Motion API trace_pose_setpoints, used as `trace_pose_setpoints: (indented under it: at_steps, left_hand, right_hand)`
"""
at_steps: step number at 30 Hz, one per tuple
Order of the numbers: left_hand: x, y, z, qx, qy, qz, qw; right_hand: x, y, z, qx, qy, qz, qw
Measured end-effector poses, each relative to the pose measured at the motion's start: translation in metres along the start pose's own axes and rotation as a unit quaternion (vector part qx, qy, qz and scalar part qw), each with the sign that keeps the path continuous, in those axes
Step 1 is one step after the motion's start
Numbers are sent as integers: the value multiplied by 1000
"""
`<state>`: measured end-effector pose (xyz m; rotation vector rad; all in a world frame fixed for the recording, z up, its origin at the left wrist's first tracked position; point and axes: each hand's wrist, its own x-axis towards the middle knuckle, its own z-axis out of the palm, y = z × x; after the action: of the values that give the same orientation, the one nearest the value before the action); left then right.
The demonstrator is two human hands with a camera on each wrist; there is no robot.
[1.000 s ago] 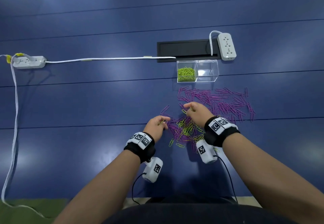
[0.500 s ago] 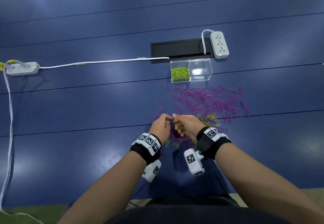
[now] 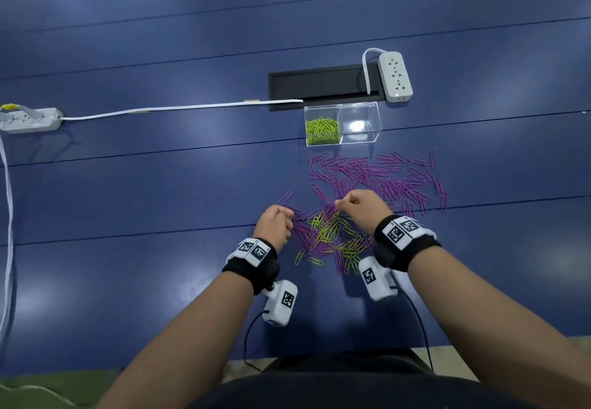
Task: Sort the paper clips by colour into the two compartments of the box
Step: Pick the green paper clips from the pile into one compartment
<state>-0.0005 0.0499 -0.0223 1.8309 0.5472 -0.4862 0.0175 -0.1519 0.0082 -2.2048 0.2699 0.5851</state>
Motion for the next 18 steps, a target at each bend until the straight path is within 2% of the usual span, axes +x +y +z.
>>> trace_pose_setpoints:
  at_steps: [3,5,7,10,14,18]
  left_hand:
    - [0,5,6,6,-13,0,1000]
    - [-1,6,11,111,-20,42,993]
    - [-2,6,16,232,-28,89,968]
    - [0,2,22,323,-49,135,935]
    - [0,2,21,366,-51,158,916]
    - [-3,5,17,414,-48,161,895]
  right_hand:
    - [6,5,-13,-35,17,1,999]
    - [7,9,-17,-91,31,-8,995]
    - [6,11,-15,-121,27,-32,992]
    - [-1,13,-2,-155,-18,-95,983]
    - [-4,8,14,-194,-70,-135,969]
    - [3,15,12,-210,-33,-114,970]
